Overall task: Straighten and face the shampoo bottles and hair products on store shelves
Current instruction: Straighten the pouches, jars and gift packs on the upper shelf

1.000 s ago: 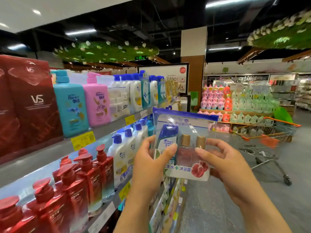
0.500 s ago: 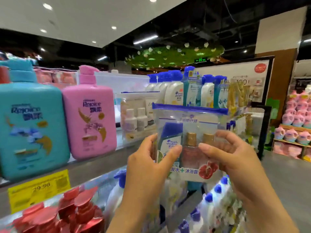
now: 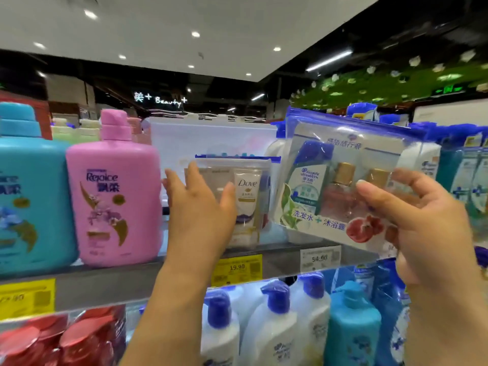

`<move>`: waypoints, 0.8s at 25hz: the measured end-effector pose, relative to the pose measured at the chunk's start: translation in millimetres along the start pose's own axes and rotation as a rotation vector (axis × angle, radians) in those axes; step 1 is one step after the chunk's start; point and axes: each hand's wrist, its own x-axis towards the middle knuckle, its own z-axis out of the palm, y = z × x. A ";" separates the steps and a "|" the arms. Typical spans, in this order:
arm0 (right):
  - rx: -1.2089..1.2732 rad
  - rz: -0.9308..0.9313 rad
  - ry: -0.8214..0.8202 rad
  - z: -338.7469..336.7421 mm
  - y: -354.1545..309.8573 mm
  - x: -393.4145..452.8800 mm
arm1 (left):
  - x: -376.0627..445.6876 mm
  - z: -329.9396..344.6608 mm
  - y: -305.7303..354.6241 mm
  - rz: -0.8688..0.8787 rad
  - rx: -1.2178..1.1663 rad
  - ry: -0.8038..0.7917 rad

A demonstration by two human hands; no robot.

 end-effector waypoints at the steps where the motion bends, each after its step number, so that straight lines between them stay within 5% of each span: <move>1: 0.016 0.004 -0.016 -0.4 3.0 3.7 | -0.8 3.4 0.6 -0.045 -0.003 -0.028; 8: 0.070 0.009 -0.088 0.8 12.8 14.2 | -12.4 7.2 -2.5 0.016 0.019 0.189; 20: -0.014 -0.057 -0.182 29.9 4.6 9.0 | -29.3 -61.8 4.5 0.390 -0.060 0.660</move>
